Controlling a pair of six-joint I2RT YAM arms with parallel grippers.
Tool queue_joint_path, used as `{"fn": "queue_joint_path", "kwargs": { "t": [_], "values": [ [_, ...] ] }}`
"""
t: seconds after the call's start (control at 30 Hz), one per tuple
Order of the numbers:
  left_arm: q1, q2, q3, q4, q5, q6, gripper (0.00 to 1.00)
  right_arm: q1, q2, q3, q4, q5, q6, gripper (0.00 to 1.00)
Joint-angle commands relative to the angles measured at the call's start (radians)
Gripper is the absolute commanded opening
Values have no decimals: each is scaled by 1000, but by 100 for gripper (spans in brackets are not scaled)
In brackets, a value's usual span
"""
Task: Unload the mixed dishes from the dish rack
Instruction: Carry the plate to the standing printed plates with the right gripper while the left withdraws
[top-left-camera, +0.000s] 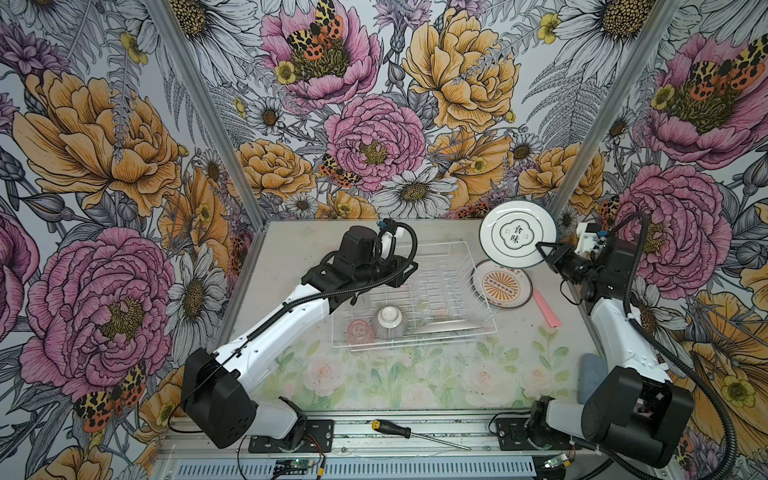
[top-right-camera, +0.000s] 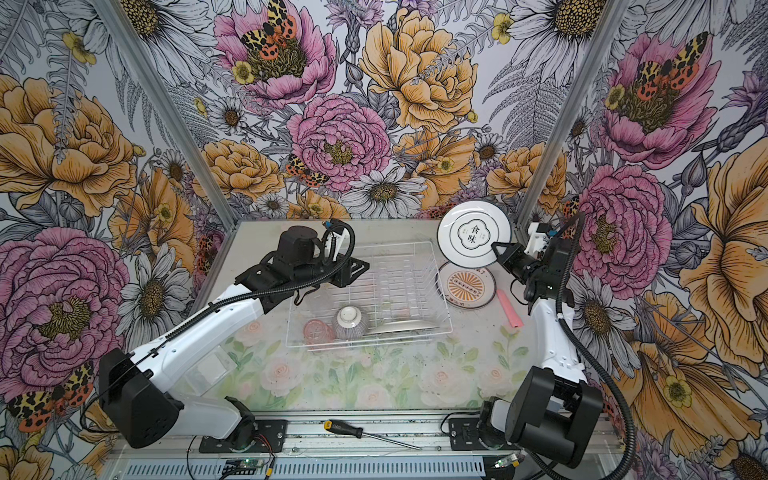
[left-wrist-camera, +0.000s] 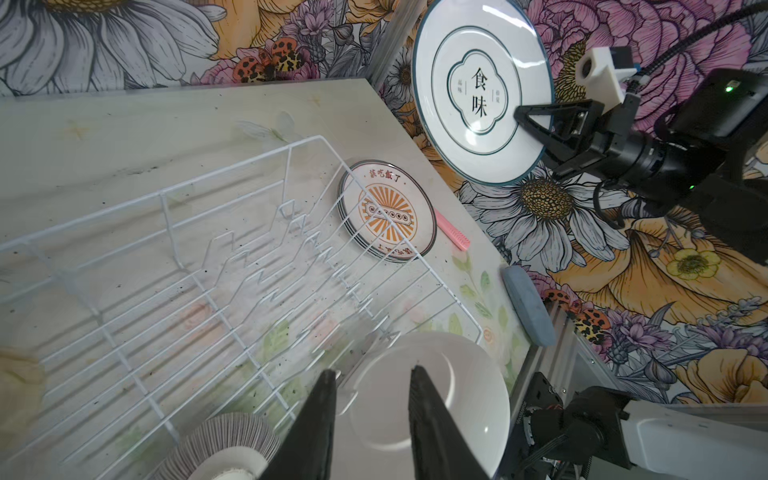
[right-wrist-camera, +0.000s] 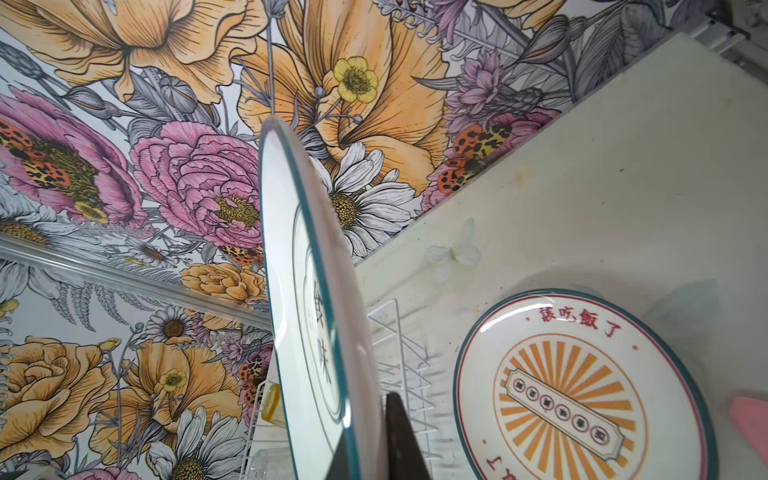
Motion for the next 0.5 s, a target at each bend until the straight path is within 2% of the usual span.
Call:
{"fn": "queue_joint_path", "kwargs": {
  "t": [0.0, 0.47],
  "values": [
    [-1, -31, 2, -67, -91, 79, 33, -10, 32, -31, -22, 48, -64, 0],
    [0, -4, 33, -66, -83, 103, 33, -22, 136, -81, -29, 87, -105, 0]
  ]
}}
